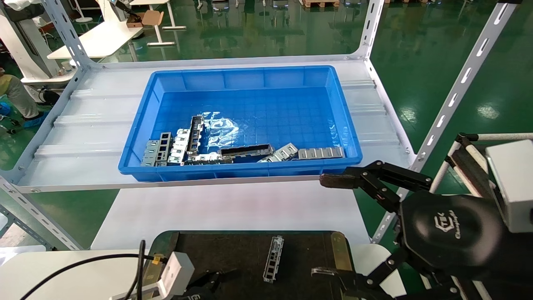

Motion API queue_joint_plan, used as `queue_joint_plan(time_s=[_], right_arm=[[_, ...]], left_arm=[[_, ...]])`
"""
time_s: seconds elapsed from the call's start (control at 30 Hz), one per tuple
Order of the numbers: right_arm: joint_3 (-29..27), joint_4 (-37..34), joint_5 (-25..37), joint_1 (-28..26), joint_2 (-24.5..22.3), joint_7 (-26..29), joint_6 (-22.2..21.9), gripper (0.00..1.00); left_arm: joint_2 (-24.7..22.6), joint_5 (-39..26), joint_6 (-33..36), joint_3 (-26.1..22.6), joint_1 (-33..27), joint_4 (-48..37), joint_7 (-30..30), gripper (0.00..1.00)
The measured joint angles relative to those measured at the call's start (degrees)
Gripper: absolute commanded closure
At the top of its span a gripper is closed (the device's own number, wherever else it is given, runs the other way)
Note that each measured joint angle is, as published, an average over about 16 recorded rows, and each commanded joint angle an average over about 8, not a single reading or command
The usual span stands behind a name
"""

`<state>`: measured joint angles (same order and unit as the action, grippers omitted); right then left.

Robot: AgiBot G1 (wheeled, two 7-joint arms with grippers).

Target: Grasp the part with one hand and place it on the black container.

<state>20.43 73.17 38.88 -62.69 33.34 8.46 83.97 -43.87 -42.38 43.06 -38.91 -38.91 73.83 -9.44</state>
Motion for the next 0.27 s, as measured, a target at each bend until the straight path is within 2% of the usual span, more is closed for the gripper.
queue_joint_plan(time_s=[0.27], right_arm=[[0.0,0.0,0.0,0.0,0.0,0.0,0.0,0.0]], left_arm=[[1.76,1.34,1.47,1.14,0.47,0.98,0.45,0.0]])
